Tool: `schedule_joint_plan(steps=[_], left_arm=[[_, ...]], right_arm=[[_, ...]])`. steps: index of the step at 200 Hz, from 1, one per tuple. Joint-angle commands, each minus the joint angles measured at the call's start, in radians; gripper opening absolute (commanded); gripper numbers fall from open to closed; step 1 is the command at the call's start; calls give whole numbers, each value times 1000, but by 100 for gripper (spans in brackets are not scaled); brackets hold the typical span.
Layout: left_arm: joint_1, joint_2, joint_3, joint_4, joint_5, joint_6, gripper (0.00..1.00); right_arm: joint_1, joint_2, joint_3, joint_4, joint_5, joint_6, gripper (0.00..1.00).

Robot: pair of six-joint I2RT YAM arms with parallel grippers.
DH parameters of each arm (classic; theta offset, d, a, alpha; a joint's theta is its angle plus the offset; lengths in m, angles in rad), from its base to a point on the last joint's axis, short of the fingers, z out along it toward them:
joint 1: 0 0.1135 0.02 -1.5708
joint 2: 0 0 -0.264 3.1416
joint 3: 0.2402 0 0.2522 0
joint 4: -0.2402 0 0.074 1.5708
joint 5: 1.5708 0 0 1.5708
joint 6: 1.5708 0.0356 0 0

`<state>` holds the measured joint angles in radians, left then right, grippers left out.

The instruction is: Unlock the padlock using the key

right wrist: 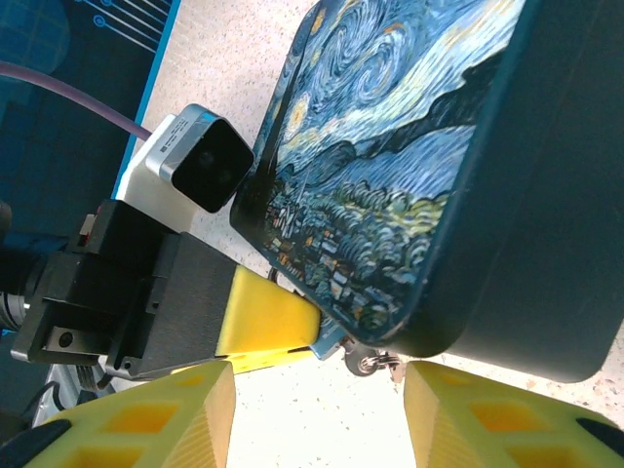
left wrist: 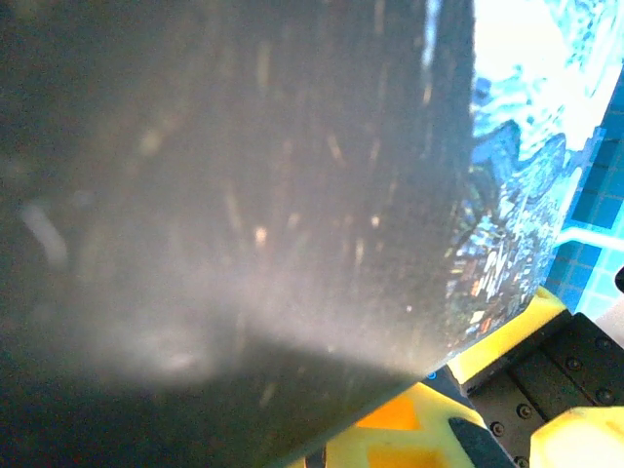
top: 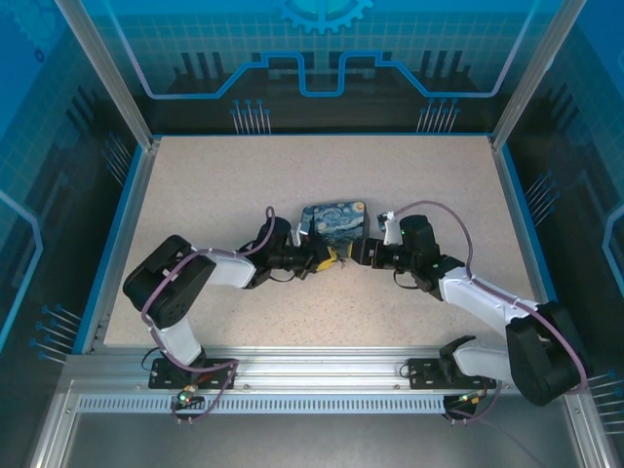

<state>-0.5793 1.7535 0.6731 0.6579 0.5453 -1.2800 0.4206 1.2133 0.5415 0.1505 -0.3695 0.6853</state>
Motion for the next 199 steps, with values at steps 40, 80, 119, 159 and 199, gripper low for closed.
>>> schedule_joint_plan(steps=[40, 80, 119, 159, 199], left_arm=[[-11, 105, 71, 1, -33, -9, 0], [-14, 135, 109, -29, -44, 13, 3], [-17, 120, 132, -93, -63, 61, 24], [-17, 92, 143, -139, -76, 95, 51], [-16, 20, 140, -217, -94, 151, 70]], right_arm=[[-42, 2, -21, -3, 83, 45, 59], [-87, 78, -17, 45, 58, 51, 59], [-104, 168, -5, 105, 46, 67, 59], [-131, 250, 28, 145, 29, 84, 60], [-154, 298, 63, 157, 23, 96, 60]])
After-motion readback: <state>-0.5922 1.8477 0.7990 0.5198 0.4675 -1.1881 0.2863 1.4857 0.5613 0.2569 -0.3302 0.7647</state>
